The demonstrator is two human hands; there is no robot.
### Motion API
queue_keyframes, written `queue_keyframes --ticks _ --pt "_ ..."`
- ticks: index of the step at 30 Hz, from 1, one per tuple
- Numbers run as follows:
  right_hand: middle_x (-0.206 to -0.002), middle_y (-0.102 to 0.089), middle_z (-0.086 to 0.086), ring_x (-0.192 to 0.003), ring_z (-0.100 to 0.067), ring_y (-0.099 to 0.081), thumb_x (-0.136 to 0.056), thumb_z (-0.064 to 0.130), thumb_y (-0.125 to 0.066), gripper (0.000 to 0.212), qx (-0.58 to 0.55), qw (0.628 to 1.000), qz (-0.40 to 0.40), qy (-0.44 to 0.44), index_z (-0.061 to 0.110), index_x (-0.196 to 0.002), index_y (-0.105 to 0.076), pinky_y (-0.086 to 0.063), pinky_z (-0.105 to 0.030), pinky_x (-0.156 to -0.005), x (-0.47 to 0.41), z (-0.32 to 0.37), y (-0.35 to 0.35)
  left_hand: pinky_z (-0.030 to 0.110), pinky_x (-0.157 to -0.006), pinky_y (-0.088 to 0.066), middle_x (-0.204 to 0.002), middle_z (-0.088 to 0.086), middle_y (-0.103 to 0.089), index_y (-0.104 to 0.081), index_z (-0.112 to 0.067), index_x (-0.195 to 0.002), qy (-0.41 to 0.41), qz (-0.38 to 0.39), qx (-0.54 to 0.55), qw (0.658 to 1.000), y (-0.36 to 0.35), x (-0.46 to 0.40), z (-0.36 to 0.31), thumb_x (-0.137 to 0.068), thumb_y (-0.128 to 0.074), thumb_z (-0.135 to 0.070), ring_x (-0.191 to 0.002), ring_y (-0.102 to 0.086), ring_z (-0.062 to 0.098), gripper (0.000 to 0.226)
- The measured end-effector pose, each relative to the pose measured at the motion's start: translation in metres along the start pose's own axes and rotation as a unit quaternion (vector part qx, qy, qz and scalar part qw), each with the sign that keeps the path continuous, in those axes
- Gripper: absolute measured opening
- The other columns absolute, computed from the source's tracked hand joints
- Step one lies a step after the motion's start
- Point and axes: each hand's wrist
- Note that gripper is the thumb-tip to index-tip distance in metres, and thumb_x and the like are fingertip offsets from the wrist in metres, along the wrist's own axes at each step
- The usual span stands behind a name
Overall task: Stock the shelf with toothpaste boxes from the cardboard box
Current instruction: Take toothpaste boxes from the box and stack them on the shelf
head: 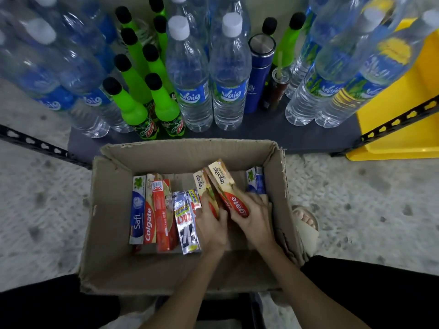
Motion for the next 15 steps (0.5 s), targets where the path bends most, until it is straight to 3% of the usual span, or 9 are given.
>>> queue_keyframes --ticks 5,8,12,15 --pt "-0.115 -0.063 0.02 -0.105 -0.009 -0.041 -0.081 0.044 -0.077 0.052 0.01 0.998 -0.053 0.043 0.041 -0.131 -0.066 -0.039 -0.038 -0.093 -0.003 0.03 0.036 0.041 -0.095 -0.056 -0.122 0.001 -0.06 -0.038 -0.033 -0.15 -0.069 0.007 0.015 0.997 0.046 0.008 0.011 -0.094 -0.064 -0.034 -0.11 -0.061 0.017 0.062" --pt "-0.119 -0.066 0.026 -0.107 -0.006 -0.041 -0.078 0.048 -0.076 0.051 0.009 0.994 -0.075 0.074 0.044 -0.128 -0.067 -0.034 -0.034 -0.092 0.003 0.05 0.067 0.035 -0.082 -0.059 -0.11 -0.008 -0.06 -0.037 -0.046 -0.144 -0.114 0.017 0.018 0.993 0.08 0.012 0.005 -0.092 -0.057 -0.05 -0.094 -0.063 0.007 0.056" --pt "-0.115 -0.066 0.032 -0.106 -0.006 -0.042 -0.072 0.053 -0.071 0.05 -0.025 0.987 -0.106 0.122 0.05 -0.122 -0.069 -0.038 -0.039 -0.095 0.008 0.084 0.116 0.034 -0.069 -0.061 -0.107 -0.013 -0.063 -0.035 -0.062 -0.14 -0.19 0.012 0.01 0.982 0.143 0.023 -0.022 -0.09 -0.063 -0.045 -0.085 -0.066 0.003 0.06" --pt "-0.113 -0.067 0.035 -0.105 -0.007 -0.046 -0.071 0.048 -0.076 0.046 -0.054 0.972 -0.146 0.175 0.049 -0.117 -0.072 -0.035 -0.032 -0.094 0.006 0.119 0.16 0.035 -0.083 -0.057 -0.113 -0.016 -0.068 -0.046 -0.054 -0.14 -0.256 -0.038 0.021 0.966 0.195 0.032 -0.054 -0.089 -0.071 -0.043 -0.099 -0.067 0.004 0.058"
Point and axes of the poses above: each hand's wrist, its own x-axis away from the middle knuckle, its own y-axis out of the back of the hand, z = x × y
